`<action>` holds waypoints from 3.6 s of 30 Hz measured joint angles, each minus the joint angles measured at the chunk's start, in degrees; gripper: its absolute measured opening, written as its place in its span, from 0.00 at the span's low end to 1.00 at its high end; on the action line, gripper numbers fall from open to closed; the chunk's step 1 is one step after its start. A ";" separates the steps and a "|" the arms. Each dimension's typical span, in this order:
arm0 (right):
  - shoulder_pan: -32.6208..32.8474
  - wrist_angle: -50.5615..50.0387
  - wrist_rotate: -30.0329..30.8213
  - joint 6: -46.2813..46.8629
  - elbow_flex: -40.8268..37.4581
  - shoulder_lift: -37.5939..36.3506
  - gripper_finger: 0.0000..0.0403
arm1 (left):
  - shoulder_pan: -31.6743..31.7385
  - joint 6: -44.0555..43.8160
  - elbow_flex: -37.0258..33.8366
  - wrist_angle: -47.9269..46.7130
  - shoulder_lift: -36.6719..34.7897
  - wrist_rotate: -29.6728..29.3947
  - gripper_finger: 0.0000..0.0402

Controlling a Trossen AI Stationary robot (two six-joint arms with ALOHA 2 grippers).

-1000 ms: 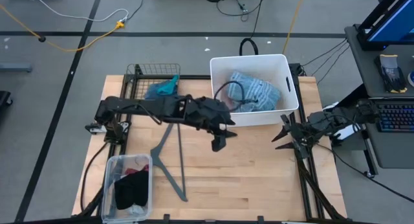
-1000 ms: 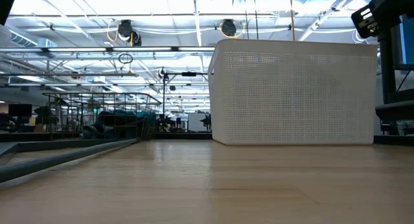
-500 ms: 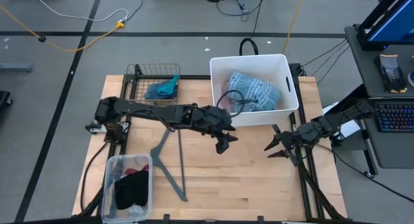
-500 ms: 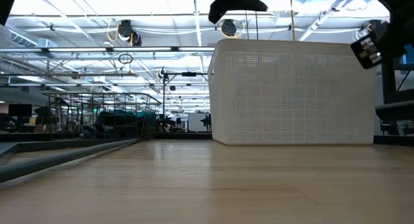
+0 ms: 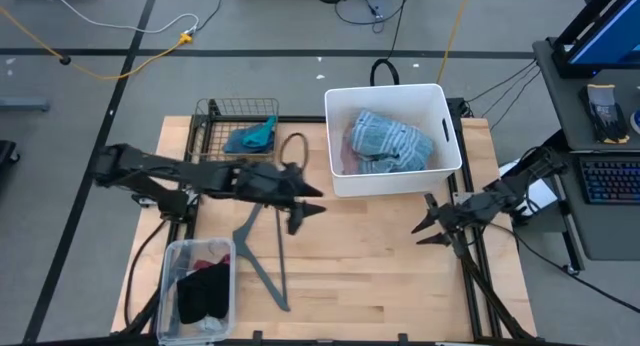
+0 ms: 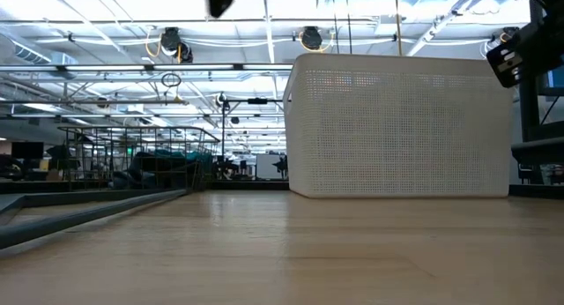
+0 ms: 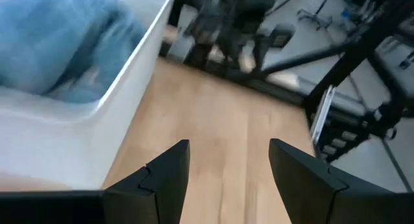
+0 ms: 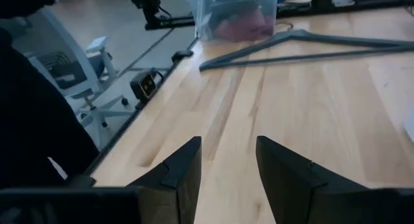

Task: Pick & Place Cloths
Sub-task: Return to Home Position

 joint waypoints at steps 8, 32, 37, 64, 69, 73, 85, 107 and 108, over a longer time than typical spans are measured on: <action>0.78 -3.48 1.04 3.62 0.01 -3.92 0.35 | -3.43 -1.86 -14.47 1.59 -15.70 -5.04 0.54; 0.76 -0.42 -0.25 20.76 -10.93 -4.47 0.35 | -8.96 -2.02 -36.71 5.56 -35.72 -7.23 0.54; 0.76 10.13 -0.27 7.22 -11.10 -4.66 0.35 | -9.33 2.51 -43.96 13.39 -42.90 -4.15 0.54; 0.65 10.15 4.19 -0.20 -11.19 -5.06 0.35 | -10.48 14.74 -67.21 34.13 -57.74 -0.70 0.54; 0.65 10.16 4.17 0.40 -11.21 -5.04 0.35 | -10.48 14.86 -67.21 33.86 -57.61 -0.14 0.54; 0.65 10.24 4.17 0.42 -11.21 -5.04 0.35 | -10.48 11.18 -67.21 32.02 -57.57 -1.85 0.54; 0.65 10.37 4.13 0.26 -11.21 -5.01 0.35 | -10.48 10.40 -67.19 31.14 -57.57 -2.30 0.54; 0.65 10.38 4.10 0.24 -11.23 -5.01 0.35 | -10.48 10.29 -67.14 31.12 -57.57 -2.39 0.54; 0.65 10.40 4.10 0.24 -11.23 -5.01 0.35 | -10.48 10.29 -67.14 31.14 -57.57 -2.39 0.54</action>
